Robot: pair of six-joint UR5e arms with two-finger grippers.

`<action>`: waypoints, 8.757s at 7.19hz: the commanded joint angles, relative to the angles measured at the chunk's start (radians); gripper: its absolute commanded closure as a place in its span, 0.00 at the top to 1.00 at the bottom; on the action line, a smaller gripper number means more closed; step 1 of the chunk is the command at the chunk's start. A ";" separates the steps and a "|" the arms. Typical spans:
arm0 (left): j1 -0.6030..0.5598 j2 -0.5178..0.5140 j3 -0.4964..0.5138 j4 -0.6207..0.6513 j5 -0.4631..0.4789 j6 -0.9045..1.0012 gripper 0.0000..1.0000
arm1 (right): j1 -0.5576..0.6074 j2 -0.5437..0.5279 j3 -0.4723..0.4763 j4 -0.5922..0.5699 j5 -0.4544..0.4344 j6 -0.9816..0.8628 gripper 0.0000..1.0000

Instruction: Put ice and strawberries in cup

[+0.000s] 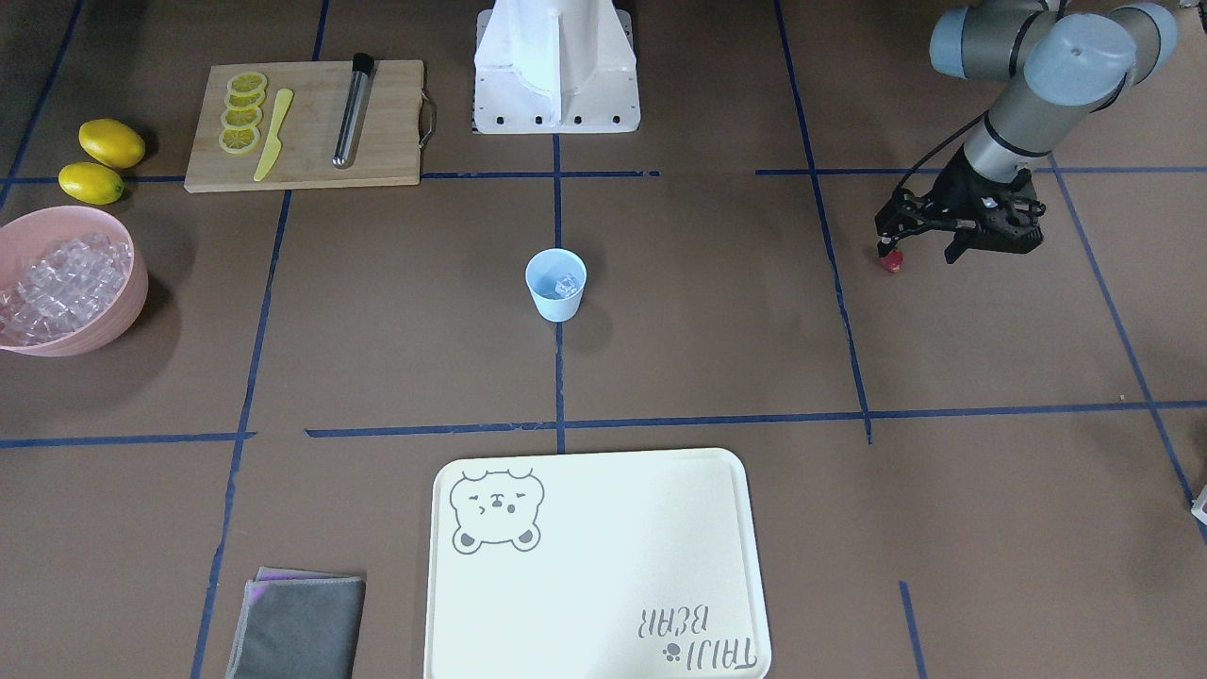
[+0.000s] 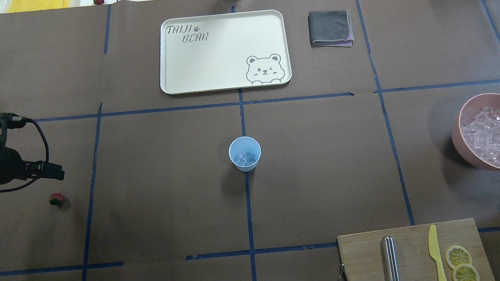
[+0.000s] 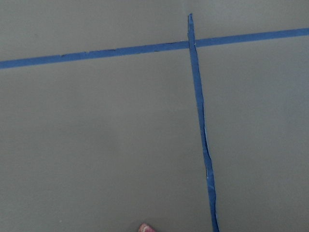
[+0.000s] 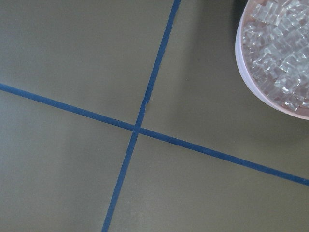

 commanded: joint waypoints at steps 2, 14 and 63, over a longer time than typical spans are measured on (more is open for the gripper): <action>0.061 0.019 0.047 -0.075 0.040 -0.088 0.99 | 0.000 0.002 0.001 0.000 -0.001 0.016 1.00; 0.118 0.016 0.049 -0.080 0.093 -0.117 0.00 | 0.000 0.002 0.001 0.000 -0.002 0.015 1.00; -0.819 0.004 0.119 0.716 -0.337 1.091 1.00 | 0.028 -0.054 0.000 0.012 -0.027 0.025 1.00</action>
